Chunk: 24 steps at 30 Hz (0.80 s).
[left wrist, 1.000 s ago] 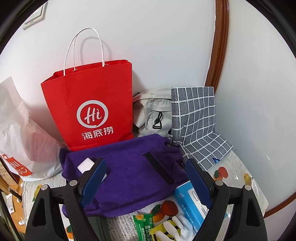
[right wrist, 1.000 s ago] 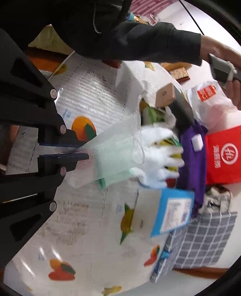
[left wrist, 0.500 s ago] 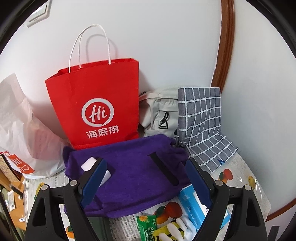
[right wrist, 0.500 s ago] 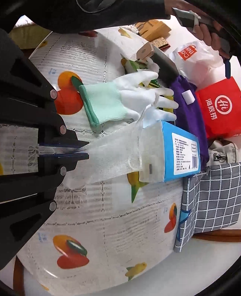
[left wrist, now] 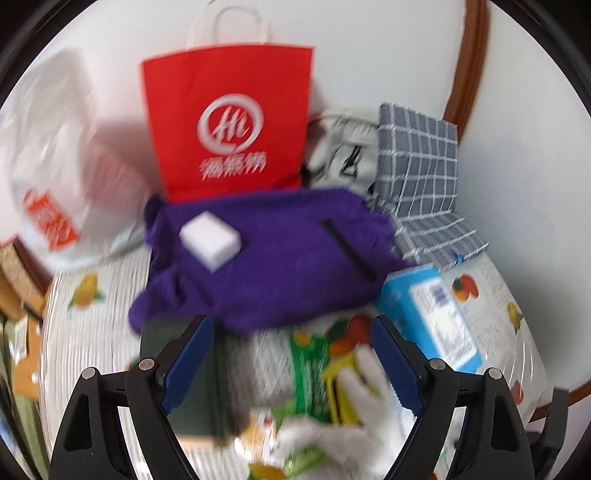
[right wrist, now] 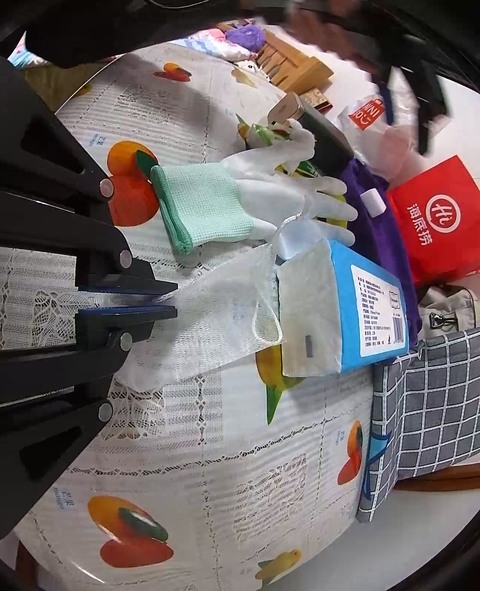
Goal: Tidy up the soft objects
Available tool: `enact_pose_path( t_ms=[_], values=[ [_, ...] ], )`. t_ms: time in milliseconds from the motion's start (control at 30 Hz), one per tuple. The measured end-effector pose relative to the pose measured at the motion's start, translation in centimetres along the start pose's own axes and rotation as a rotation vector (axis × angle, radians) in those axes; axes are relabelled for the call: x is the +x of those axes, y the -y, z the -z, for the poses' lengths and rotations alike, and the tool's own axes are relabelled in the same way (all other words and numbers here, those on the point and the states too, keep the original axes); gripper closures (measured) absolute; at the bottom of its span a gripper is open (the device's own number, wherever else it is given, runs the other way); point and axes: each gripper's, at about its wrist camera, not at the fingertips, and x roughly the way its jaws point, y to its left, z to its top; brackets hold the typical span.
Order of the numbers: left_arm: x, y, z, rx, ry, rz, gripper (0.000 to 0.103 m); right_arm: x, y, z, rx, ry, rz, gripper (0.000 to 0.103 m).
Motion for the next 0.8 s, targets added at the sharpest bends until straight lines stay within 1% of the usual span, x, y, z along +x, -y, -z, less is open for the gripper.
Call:
enact_pose_path(
  t_ms=[67, 133, 267, 367, 500, 567, 700, 767, 800],
  values=[
    [-0.3, -0.7, 1.8, -0.018, -0.010, 0.007, 0.017, -0.3, 0.0, 0.1, -0.009, 0.010, -0.005, 0.098],
    [-0.2, -0.9, 3.0, -0.023, -0.022, 0.011, 0.018, -0.6, 0.0, 0.2, -0.018, 0.019, -0.005, 0.098],
    [0.6, -0.1, 5.4, 0.003, -0.051, -0.008, 0.019, -1.1, 0.1, 0.5, -0.031, 0.033, 0.000, 0.098],
    [1.2, 0.6, 6.3, 0.029, -0.067, -0.006, 0.024, -1.3, 0.4, 0.6, -0.037, 0.036, 0.005, 0.098],
    [2.1, 0.9, 6.8, 0.039, -0.078, -0.035, 0.037, -1.5, 1.0, 0.3, -0.033, 0.047, 0.017, 0.098],
    [2.7, 0.5, 7.1, 0.022, -0.081, -0.034, 0.038, -1.7, 1.3, 0.0, -0.031, 0.057, 0.022, 0.098],
    [3.8, 0.1, 7.8, -0.003, -0.111, -0.013, 0.043, -1.7, 1.7, -0.6, -0.041, 0.064, 0.035, 0.098],
    [4.4, 0.0, 8.3, -0.017, -0.128, -0.015, 0.051, -1.3, 2.0, -0.8, -0.044, 0.058, 0.048, 0.098],
    [4.7, -0.1, 8.5, -0.025, -0.134, -0.011, 0.058, -1.1, 2.1, -0.8, -0.043, 0.054, 0.050, 0.098]
  ],
)
